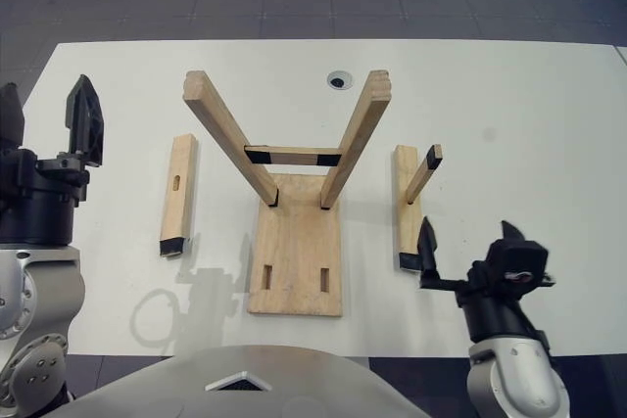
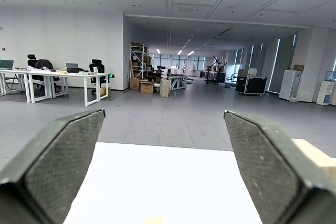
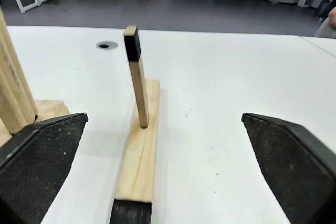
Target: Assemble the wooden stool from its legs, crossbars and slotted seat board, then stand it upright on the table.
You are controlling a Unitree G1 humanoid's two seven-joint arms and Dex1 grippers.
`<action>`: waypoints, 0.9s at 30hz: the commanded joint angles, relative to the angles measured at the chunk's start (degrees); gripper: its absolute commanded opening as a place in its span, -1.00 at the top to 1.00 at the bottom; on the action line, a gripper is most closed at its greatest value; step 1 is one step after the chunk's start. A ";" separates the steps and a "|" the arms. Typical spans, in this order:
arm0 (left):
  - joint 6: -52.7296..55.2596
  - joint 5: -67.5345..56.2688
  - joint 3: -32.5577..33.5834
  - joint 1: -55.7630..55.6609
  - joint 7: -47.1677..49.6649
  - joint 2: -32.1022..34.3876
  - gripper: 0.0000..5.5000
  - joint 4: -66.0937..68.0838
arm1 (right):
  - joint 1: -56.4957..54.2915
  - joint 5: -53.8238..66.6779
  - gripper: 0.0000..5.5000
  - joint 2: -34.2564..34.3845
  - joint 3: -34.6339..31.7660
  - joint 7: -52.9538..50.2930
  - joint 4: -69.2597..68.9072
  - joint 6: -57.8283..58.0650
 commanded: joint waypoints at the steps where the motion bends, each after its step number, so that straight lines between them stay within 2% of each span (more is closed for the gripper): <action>1: -0.14 0.46 -1.64 -0.59 1.40 0.40 -0.53 0.04 | -3.41 -5.25 -0.98 3.05 5.54 -2.32 5.46 3.97; 5: 0.03 0.12 -1.92 -1.12 1.55 0.67 -0.53 0.04 | -6.60 -8.83 -0.98 5.90 11.19 -1.97 12.35 5.84; 11: -0.41 -0.92 -1.31 -1.09 1.78 1.52 -0.53 0.04 | -10.49 -14.65 -0.98 7.43 14.94 -1.92 18.84 7.76; 17: -0.67 -2.03 -0.79 -0.52 1.94 2.39 -0.53 0.03 | -20.59 -19.71 -0.98 10.61 15.56 -4.29 26.72 16.38; 20: -0.88 -2.56 -0.53 -0.46 2.16 3.02 -0.53 0.02 | -21.25 -18.43 -0.72 12.21 14.72 -2.66 27.42 19.15; 27: -1.79 -3.18 -0.94 0.43 3.42 4.12 -0.53 0.01 | -18.97 -17.20 -0.28 13.79 13.13 -0.21 26.89 20.96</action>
